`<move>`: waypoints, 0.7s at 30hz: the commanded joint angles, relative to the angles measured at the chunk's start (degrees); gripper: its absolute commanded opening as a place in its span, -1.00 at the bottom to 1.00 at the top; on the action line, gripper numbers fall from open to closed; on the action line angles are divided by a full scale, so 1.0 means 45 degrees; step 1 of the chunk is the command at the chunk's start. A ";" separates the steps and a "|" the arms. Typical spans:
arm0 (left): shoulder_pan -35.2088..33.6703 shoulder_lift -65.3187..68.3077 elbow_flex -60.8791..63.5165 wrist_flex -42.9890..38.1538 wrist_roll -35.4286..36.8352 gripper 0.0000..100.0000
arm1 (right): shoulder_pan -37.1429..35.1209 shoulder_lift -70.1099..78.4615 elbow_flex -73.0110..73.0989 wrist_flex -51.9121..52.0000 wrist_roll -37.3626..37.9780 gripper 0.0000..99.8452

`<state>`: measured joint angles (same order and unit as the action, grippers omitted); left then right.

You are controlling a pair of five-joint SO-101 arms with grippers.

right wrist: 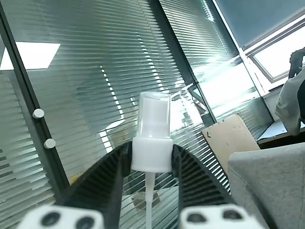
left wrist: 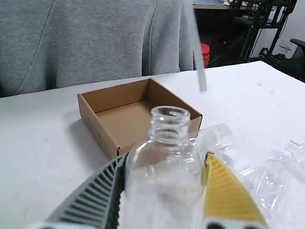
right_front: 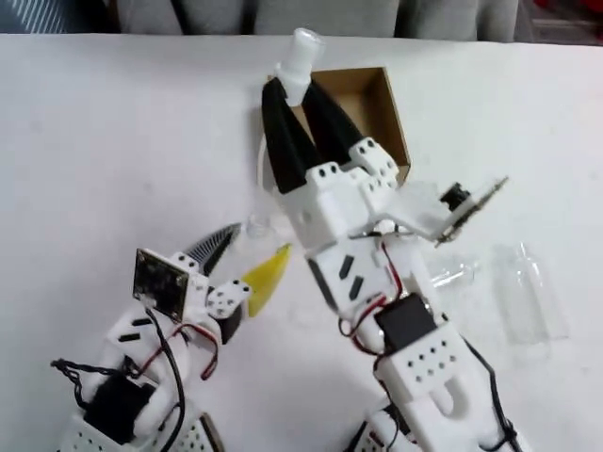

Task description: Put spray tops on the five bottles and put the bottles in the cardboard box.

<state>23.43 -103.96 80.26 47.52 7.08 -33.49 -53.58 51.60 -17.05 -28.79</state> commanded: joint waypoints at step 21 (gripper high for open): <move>0.0088 -0.0127 -0.0137 -0.0117 0.0195 -0.88 | 0.0498 0.0791 0.0234 -0.0752 -0.0117 -0.97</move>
<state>23.43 -103.96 80.26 47.52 7.08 -31.38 -50.24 53.01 -19.25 -28.79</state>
